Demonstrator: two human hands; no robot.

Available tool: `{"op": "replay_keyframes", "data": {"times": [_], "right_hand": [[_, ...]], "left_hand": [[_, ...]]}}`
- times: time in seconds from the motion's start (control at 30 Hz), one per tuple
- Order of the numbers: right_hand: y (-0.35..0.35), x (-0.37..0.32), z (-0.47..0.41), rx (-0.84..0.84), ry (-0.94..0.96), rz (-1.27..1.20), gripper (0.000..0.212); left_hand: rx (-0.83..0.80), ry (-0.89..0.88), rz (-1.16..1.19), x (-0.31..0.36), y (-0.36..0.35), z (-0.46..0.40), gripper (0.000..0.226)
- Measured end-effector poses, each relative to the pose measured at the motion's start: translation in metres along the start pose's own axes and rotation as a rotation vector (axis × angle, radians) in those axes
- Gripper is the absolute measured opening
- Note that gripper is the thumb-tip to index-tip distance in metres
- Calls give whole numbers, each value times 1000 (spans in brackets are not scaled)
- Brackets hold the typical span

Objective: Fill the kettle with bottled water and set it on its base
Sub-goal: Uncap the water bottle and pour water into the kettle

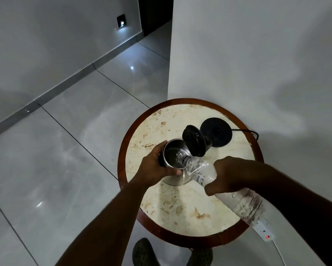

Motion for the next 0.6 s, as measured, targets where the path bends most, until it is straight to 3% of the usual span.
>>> {"op": "replay_keyframes", "data": {"times": [0.4,0.6], "right_hand": [[21,-28,30,239,-28,376,55],[26,-45,40,252,-77,502,45]], "left_hand": [[-11,2,54,0,-1,0,107],[-16,10,94,-1,-5,1,103]]}}
Point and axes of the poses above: each hand's wrist, its own z-axis away from the middle knuckle, its own y-axis out of the back of the hand, x = y × z, the point moved 4 cm from there along -z, towards the middle knuckle, and after that the axes turned 10 degrees about -y, right-handed, at the moved point
